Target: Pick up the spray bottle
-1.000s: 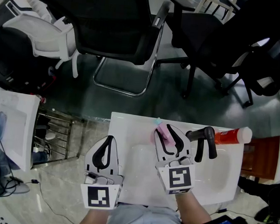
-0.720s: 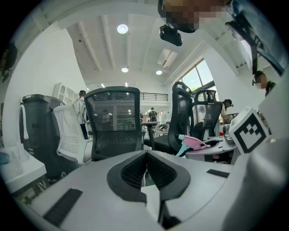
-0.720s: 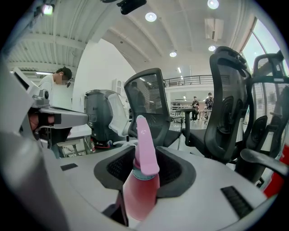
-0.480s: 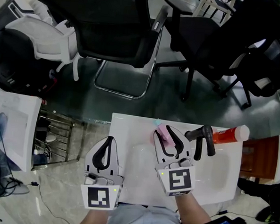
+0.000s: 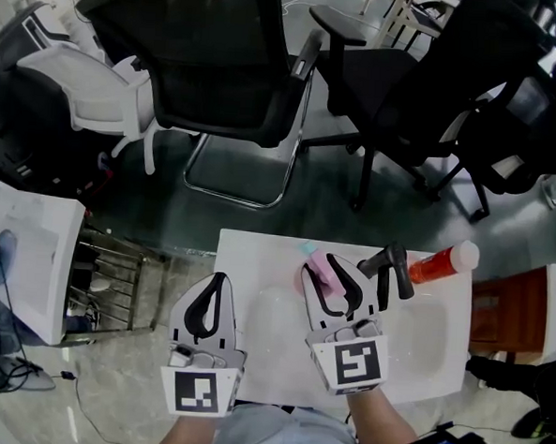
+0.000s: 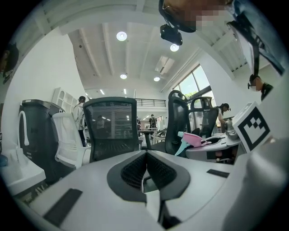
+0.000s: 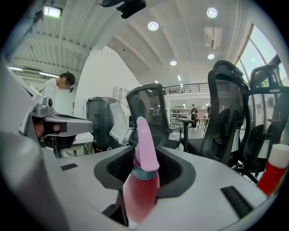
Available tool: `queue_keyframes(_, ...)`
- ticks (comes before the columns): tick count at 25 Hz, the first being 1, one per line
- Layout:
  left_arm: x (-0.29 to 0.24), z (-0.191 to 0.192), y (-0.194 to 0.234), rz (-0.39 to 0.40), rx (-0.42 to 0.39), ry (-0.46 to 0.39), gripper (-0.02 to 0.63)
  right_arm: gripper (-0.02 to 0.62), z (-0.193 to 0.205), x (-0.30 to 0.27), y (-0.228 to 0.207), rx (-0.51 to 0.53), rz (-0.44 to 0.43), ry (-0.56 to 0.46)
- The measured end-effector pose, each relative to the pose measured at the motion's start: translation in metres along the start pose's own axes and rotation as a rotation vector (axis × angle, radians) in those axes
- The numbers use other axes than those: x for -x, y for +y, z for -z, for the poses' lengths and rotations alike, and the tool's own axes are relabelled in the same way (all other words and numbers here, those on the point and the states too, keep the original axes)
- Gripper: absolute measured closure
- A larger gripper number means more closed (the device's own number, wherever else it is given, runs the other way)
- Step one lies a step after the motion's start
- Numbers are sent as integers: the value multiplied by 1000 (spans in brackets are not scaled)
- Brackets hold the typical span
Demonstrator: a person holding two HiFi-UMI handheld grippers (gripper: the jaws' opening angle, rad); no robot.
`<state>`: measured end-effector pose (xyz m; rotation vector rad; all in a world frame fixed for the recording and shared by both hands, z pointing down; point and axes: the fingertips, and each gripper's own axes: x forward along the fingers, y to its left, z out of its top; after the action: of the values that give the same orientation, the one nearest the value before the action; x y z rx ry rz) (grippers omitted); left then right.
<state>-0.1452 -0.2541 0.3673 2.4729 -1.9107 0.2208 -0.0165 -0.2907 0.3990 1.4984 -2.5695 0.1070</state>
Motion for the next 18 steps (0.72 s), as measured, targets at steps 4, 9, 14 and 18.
queue_keyframes(4, 5, -11, -8, 8, 5, -26, 591, 445, -12, 13, 2, -1, -2, -22)
queue_keyframes(9, 14, -25, -18, 27, -1, -60, 591, 445, -29, 33, 6, 15, -1, -57)
queue_keyframes(14, 25, -41, -31, 47, -6, -96, 591, 445, -50, 53, 7, 18, 3, -96)
queue_keyframes(18, 31, -50, -39, 57, -13, -109, 591, 445, -62, 69, 8, 6, -3, -103)
